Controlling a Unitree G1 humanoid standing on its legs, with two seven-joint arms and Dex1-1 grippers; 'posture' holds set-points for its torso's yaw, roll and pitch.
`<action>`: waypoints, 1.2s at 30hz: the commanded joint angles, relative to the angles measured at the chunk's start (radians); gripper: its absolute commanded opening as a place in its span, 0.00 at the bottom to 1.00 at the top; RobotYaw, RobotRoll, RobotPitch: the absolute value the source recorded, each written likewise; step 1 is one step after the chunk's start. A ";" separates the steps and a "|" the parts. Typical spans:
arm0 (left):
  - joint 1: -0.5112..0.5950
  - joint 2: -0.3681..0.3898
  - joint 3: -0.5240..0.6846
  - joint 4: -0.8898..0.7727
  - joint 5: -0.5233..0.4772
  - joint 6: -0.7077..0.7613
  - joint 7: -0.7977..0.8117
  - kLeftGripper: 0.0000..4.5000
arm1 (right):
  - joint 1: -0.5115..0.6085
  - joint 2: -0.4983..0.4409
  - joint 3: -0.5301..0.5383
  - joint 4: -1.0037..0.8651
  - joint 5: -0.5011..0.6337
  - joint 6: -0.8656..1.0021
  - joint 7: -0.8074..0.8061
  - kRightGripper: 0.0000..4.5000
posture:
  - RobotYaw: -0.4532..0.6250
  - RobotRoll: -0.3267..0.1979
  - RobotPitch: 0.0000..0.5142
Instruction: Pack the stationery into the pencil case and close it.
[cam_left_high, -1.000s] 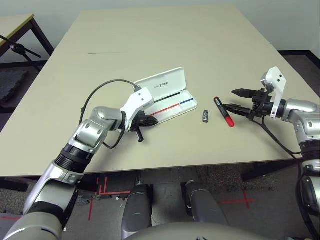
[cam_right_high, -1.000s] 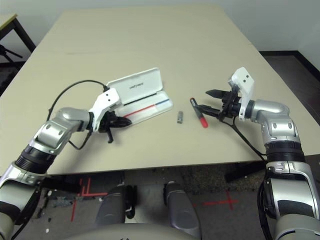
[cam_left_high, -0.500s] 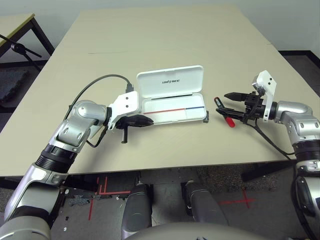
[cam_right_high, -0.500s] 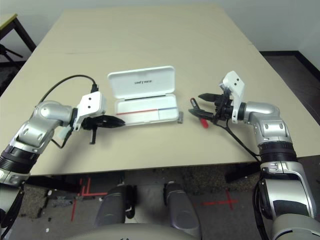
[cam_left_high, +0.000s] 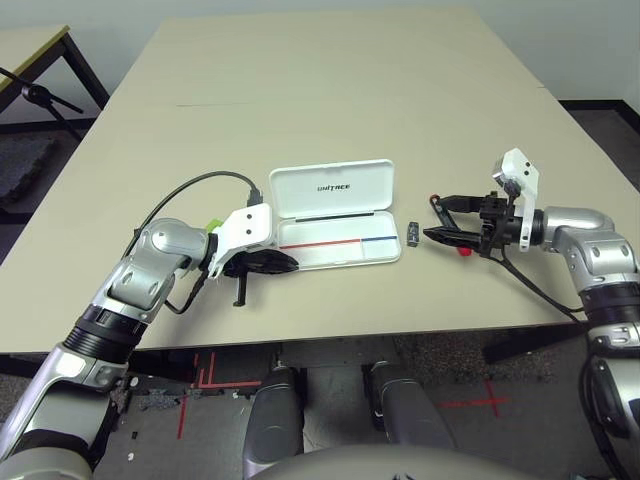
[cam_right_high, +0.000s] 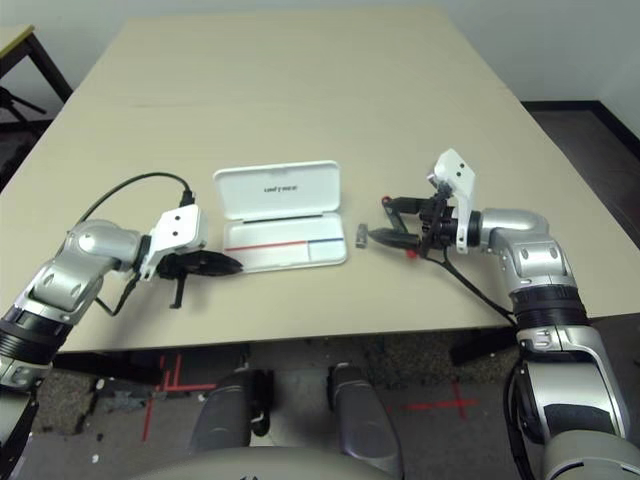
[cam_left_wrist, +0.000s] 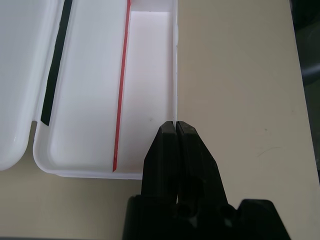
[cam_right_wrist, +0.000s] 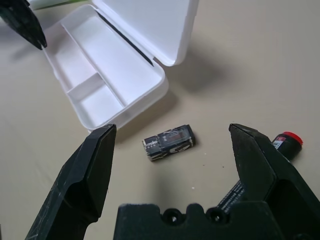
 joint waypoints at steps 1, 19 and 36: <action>0.014 0.015 0.001 -0.006 0.013 0.003 -0.009 0.01 | 0.022 -0.011 0.024 -0.036 0.006 0.022 0.019 1.00 | 0.35 0.62 0.26; 0.034 0.028 0.008 -0.025 0.040 -0.025 -0.003 0.40 | 0.049 0.000 0.055 -0.084 0.004 0.035 0.014 1.00 | 0.36 0.62 0.27; 0.050 0.073 0.216 -0.307 -0.226 0.167 -0.009 0.99 | 0.028 0.011 -0.099 -0.179 0.200 0.215 -0.052 1.00 | 0.36 0.62 0.25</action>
